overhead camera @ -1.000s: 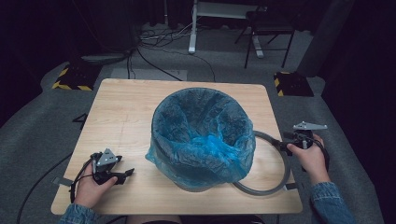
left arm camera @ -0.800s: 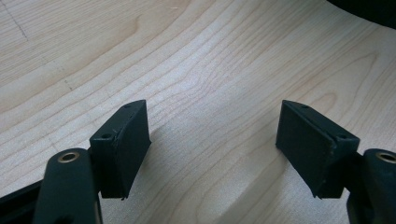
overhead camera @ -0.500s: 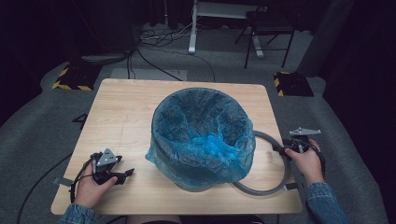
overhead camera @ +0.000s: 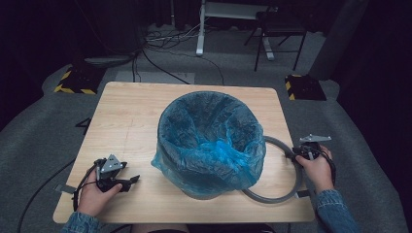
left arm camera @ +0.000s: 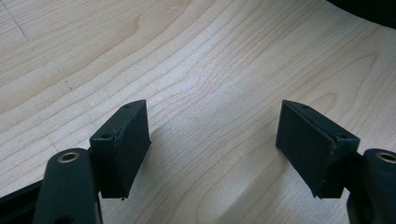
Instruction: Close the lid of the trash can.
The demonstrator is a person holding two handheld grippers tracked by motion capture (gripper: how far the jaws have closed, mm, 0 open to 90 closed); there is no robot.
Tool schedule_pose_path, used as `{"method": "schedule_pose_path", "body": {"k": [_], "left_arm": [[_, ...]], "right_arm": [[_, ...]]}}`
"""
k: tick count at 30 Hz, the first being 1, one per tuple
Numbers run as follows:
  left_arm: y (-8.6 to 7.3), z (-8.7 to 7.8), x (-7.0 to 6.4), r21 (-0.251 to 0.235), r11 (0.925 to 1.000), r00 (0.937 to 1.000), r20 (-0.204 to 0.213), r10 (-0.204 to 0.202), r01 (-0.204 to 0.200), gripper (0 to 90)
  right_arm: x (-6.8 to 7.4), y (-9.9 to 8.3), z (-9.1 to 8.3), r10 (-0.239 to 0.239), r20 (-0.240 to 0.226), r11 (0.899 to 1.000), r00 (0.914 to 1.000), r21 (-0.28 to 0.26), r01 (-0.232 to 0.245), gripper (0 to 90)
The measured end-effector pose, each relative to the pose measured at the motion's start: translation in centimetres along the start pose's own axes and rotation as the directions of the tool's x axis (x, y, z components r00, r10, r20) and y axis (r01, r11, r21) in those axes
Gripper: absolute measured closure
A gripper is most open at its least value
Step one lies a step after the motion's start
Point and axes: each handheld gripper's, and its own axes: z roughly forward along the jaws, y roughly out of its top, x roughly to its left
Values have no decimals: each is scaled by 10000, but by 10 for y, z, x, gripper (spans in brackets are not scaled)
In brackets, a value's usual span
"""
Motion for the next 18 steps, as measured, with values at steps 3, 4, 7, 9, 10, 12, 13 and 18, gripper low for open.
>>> {"method": "schedule_pose_path", "body": {"k": [3,4,7,9,10,12,13,18], "left_arm": [[0,0,0,2,10000,10000,2,9,-9,257],[0,0,0,4,10000,10000,0,-1,1,257],[0,0,0,2,10000,10000,2,4,-4,257],[0,0,0,1,10000,10000,-1,8,-8,257],[0,0,0,3,10000,10000,-3,1,-1,257],[0,0,0,3,10000,10000,-2,0,0,257],[0,0,0,4,10000,10000,-2,0,0,257],[0,0,0,2,10000,10000,3,4,-4,257]], "right_arm": [[-2,-1,-2,23,-51,10000,10000,87,-22,720],[-3,-1,-3,36,-165,9999,9999,98,-35,758],[-4,-2,-4,-99,-152,9999,9998,69,100,773],[-4,-3,-4,-127,-182,9999,9998,61,128,777],[-4,-3,-4,-102,-206,9999,9997,74,104,779],[-5,-3,-5,22,-292,10000,9996,82,-19,781],[-5,-4,-5,61,-330,10000,9994,52,-59,782],[-8,-3,-12,196,-413,9998,9990,-12,-197,785]]}}
